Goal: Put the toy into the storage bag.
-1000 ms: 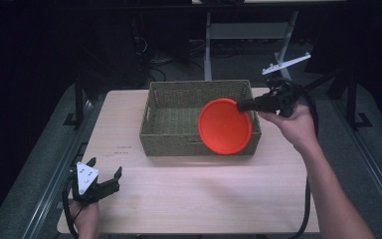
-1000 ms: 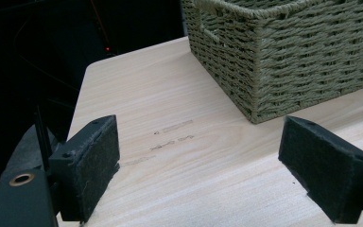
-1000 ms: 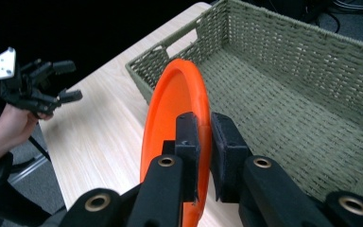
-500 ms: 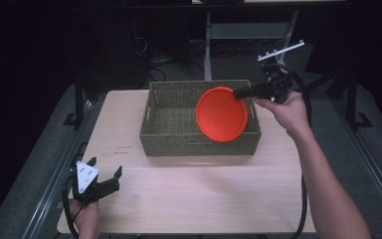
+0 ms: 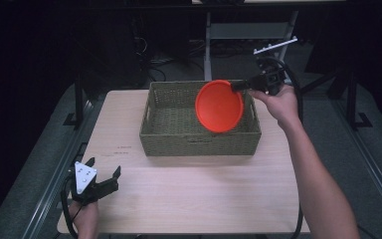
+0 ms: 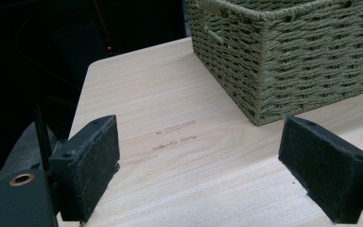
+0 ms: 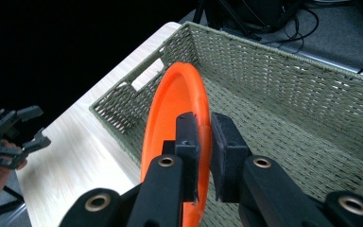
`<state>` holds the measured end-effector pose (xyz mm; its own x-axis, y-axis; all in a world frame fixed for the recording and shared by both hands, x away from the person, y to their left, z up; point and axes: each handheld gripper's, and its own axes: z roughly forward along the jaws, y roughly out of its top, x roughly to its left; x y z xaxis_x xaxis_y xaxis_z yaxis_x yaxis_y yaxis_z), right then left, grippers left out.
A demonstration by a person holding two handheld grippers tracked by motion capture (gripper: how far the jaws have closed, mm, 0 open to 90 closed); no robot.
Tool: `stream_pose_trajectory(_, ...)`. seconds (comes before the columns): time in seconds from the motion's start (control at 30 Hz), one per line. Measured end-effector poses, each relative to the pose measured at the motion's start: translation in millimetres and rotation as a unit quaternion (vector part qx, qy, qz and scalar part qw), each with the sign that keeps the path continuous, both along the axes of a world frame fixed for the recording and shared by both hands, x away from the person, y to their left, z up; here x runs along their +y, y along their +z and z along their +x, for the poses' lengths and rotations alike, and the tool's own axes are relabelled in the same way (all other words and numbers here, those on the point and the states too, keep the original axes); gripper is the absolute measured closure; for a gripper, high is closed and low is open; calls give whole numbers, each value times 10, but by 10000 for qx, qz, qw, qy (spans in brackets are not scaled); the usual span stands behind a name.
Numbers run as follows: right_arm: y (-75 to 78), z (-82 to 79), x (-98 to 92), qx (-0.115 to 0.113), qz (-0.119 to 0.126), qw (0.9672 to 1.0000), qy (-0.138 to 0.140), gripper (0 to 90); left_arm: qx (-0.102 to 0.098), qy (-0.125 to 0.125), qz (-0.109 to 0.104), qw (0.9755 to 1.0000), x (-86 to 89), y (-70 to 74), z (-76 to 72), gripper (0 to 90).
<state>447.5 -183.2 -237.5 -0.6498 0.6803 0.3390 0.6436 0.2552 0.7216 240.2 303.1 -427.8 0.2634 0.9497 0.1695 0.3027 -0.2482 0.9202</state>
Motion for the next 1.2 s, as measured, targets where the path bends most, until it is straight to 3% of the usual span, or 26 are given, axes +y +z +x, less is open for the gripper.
stream_pose_trajectory(0.2, -77, 117, 65, 79, -58, 9999, -53, 821, -1, -31, 18, 10000, -13, -2, -1, 127)
stream_pose_trajectory(0.47, -203, 273, 67, 237, 42, 9994, -263, 821, -36, -46, 38, 10000, -11, 2, -9, 127)
stream_pose_trajectory(0.87, -341, 399, 53, 341, -49, 9981, -504, 821, -42, -51, 36, 10000, -11, 3, -12, 127)
stream_pose_trajectory(1.03, -411, 435, 29, 366, 86, 9974, -612, 821, -36, -25, 12, 10000, -4, 3, -12, 127)
stream_pose_trajectory(1.2, -489, 480, 18, 422, 17, 9961, -772, 821, -36, -37, 60, 10000, -13, 3, -17, 127)
